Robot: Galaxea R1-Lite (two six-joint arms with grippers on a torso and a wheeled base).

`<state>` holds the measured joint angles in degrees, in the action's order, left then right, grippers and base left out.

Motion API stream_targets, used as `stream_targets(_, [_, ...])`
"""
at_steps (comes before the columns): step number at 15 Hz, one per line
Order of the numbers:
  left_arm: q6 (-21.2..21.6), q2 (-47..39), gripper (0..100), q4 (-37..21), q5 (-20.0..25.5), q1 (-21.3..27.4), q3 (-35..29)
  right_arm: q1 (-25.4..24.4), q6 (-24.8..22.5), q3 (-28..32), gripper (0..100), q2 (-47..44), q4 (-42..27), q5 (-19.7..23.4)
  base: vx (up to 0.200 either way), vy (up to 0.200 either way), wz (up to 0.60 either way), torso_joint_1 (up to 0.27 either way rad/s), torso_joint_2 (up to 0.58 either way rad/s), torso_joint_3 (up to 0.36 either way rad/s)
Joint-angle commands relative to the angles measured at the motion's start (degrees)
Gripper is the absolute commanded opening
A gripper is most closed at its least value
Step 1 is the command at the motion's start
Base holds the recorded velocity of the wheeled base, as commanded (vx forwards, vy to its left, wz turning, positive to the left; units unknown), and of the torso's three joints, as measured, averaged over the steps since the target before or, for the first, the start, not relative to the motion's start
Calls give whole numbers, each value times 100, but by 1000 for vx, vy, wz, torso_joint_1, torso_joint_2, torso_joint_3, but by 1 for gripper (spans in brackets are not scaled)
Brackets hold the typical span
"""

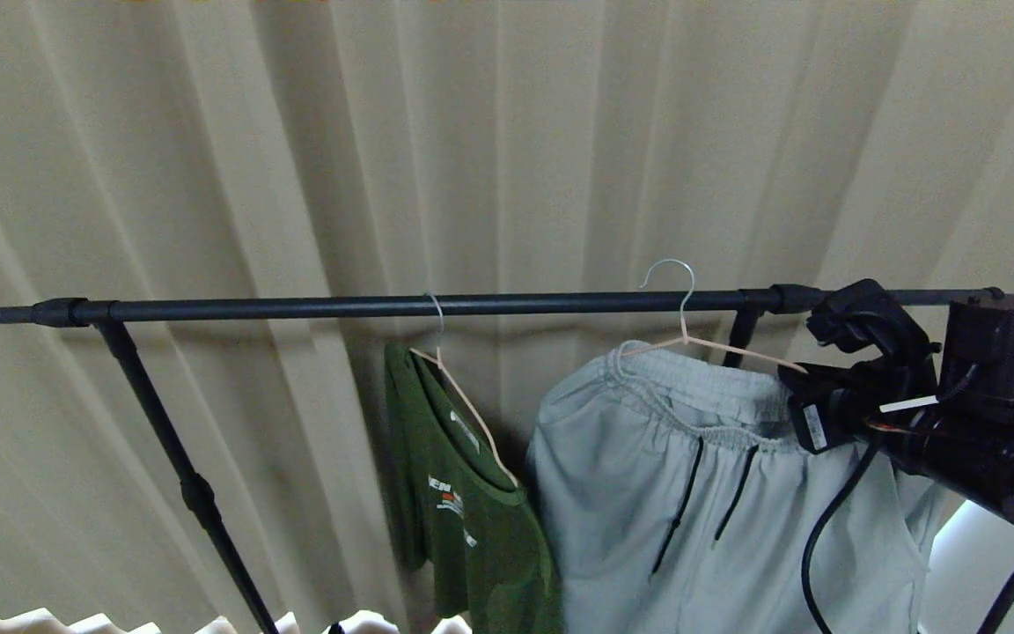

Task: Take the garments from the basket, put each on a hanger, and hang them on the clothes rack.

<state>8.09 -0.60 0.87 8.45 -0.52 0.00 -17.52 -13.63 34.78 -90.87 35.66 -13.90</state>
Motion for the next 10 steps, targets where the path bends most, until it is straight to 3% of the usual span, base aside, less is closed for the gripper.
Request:
stream_targets(1, [-1, -11, 100, 1, -1, -9, 0, 47, 1, 126, 0, -212, 3, 1, 0, 0, 0, 0, 0, 0])
stream_targets(10, [-1, -11, 100, 1, -1, 0, 0, -402, 1, 169, 0, -590, 3, -34, 0, 0, 0, 0, 0, 0])
